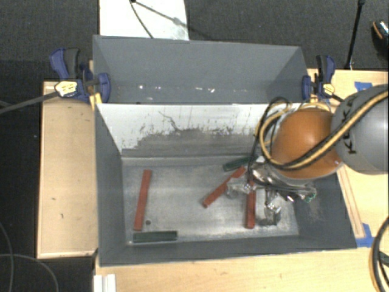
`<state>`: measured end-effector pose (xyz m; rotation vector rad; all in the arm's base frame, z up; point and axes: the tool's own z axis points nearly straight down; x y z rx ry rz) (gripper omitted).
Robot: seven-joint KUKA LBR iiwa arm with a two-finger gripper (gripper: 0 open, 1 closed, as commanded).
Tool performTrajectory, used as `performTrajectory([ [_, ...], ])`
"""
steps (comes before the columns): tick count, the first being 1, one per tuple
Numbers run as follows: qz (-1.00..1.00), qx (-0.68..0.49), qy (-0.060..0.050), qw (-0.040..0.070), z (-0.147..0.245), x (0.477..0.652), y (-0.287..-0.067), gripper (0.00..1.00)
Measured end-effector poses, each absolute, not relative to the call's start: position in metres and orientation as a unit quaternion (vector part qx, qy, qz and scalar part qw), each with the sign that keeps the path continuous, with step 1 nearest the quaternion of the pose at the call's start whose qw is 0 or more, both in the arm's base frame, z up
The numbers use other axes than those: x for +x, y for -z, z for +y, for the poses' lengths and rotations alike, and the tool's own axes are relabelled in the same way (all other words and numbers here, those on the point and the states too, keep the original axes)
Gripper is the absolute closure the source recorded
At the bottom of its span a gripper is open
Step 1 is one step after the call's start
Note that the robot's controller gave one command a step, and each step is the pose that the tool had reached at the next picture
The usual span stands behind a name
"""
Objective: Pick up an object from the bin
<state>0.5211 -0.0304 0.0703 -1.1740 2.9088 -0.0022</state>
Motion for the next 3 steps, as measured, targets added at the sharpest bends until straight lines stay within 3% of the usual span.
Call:
performTrajectory([
  [1,0.914,-0.406,0.000,-0.001,-0.071,0.496,-0.070,0.00],
  [2,0.913,-0.407,-0.001,0.000,-0.069,0.497,-0.070,1.00],
  [3,0.920,-0.391,0.003,0.004,-0.090,0.488,-0.216,1.00],
])
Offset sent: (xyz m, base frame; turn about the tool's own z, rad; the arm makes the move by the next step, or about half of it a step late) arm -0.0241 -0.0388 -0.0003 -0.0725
